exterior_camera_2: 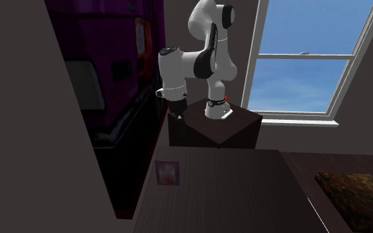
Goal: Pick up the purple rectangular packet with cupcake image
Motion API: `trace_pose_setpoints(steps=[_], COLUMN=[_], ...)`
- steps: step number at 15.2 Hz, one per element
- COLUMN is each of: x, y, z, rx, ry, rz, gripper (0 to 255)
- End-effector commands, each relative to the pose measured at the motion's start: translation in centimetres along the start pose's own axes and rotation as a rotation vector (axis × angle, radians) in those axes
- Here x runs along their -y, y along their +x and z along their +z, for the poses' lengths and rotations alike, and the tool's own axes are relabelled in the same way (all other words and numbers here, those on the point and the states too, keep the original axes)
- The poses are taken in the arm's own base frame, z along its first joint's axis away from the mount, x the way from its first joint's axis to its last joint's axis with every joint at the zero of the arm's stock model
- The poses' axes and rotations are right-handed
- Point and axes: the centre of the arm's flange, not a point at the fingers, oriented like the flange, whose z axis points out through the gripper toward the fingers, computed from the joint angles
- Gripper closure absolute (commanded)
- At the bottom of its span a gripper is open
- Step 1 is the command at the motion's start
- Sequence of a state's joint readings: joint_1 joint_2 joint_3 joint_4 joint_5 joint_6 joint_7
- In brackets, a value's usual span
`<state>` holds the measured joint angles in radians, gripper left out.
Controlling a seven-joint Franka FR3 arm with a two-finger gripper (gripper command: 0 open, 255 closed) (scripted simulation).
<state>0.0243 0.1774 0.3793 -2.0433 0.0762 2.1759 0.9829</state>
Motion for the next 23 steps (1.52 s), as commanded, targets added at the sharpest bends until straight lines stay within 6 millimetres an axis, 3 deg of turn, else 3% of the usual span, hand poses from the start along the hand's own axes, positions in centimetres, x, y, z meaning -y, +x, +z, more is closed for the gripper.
trace_pose_setpoints(steps=[1,8,15,18,19,21,23], x=[1.5,7.7,7.5,7.5,7.1,8.0,7.4], y=[1.9,6.5,7.0,7.0,6.9,7.3,7.0], z=[1.9,6.9,10.6,10.9,10.8,10.6,10.3], rx=[0.002,-0.004,-0.004,-0.004,-0.004,-0.005,-0.004], ry=[-0.005,-0.01,-0.01,-0.01,-0.01,-0.011,-0.011], rz=[0.037,0.161,0.161,0.161,0.16,0.161,0.162], gripper=[0,0,0,0,255,255,255])
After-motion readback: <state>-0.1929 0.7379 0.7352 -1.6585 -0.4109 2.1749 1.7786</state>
